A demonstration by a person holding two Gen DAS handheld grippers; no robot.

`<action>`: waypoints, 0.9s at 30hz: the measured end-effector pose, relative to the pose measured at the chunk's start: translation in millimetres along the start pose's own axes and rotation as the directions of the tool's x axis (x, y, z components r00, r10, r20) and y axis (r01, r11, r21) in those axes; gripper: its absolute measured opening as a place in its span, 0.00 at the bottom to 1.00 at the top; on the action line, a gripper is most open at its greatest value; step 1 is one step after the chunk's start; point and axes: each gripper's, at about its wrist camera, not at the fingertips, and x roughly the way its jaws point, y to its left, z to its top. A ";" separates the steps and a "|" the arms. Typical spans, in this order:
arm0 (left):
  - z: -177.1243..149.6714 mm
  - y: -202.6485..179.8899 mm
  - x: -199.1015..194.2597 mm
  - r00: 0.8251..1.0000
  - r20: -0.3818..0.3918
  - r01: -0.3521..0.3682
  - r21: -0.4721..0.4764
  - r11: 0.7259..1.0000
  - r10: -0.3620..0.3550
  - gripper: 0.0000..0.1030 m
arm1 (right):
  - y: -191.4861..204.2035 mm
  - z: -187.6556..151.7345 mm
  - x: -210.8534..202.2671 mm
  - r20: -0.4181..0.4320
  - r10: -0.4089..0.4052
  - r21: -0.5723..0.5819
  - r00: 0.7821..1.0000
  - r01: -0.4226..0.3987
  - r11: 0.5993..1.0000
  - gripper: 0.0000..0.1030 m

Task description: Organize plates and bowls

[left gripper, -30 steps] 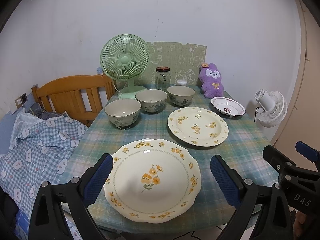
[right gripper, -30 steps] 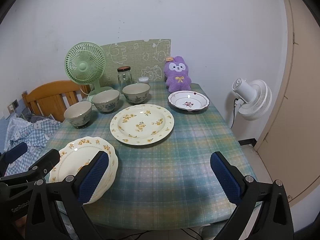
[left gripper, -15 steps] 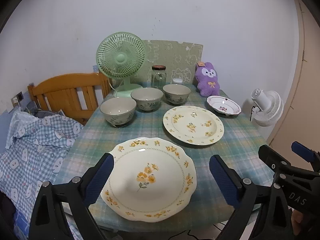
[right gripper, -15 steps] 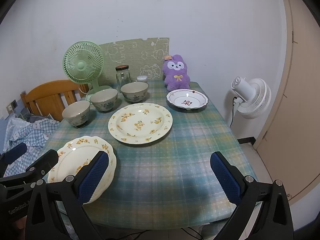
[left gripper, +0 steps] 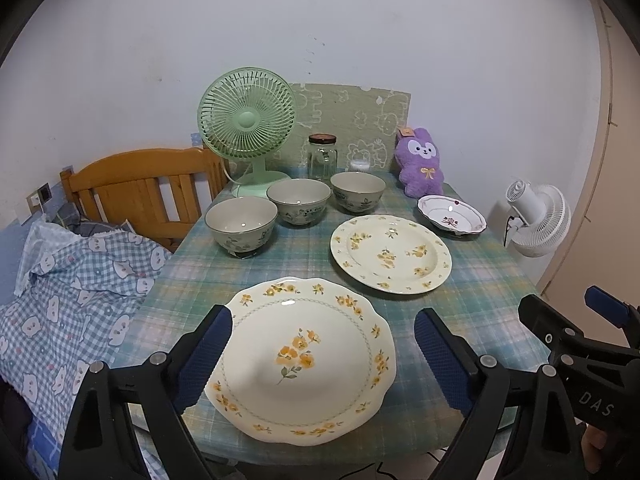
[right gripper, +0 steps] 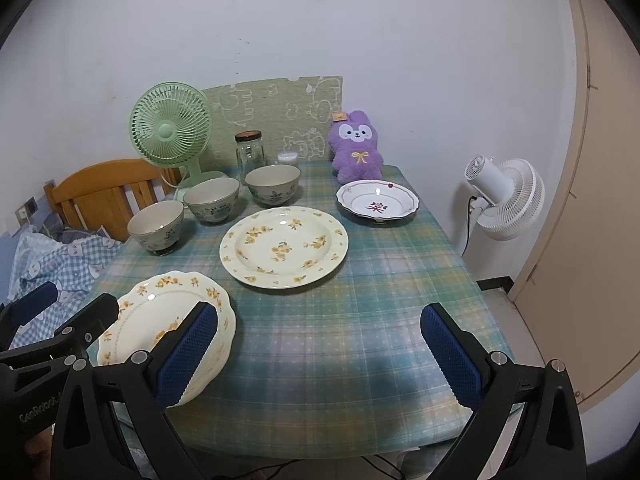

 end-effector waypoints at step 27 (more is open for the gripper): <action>2.0 4.9 2.6 1.000 -0.004 -0.004 0.005 1.000 0.004 0.90 | 0.4 1.5 -0.6 -0.005 0.001 0.032 1.000 -0.001 0.999 0.99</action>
